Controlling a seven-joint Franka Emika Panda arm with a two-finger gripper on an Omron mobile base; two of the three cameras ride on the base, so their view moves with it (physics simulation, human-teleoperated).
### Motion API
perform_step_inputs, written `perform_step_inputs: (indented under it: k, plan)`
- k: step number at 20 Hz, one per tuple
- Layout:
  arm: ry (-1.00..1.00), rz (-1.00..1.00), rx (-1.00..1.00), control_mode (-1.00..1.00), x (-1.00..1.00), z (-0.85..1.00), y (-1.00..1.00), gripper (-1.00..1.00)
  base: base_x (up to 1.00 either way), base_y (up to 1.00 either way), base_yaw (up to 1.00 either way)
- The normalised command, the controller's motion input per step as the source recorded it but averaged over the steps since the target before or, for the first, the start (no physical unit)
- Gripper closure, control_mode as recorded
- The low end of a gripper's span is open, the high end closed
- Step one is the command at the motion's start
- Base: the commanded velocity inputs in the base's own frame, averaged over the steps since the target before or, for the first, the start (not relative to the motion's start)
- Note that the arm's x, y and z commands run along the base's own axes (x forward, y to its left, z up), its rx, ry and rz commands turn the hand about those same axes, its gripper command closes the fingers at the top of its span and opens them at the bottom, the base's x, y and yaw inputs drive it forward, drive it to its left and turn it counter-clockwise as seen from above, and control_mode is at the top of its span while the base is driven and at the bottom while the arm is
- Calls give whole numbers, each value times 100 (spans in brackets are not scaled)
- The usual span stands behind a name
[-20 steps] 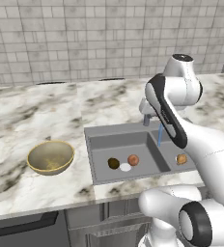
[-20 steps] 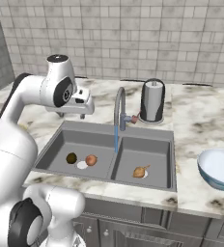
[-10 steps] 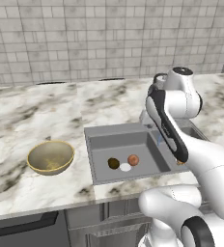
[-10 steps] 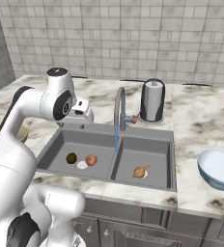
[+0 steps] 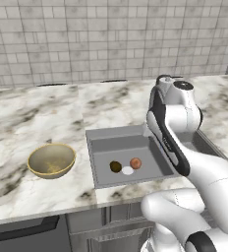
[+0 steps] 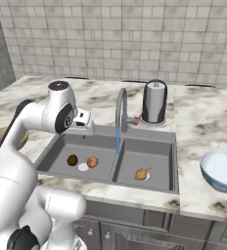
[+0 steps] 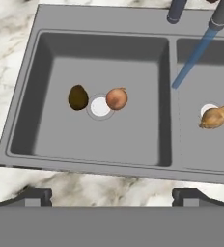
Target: Pick the onions from the sink and place them in one bowl. Place the avocado in the other bowl. Then turn off the sink faucet.
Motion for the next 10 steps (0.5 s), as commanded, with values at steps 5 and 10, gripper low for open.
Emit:
perform_step_inputs:
  k: [5, 10]
  plan:
    - [-6, 0, 0, -100, -1, -30, 0, -100, 0, 0, 0]
    - [-3, 0, 0, -100, 0, -30, 0, -100, 0, 0, 0]
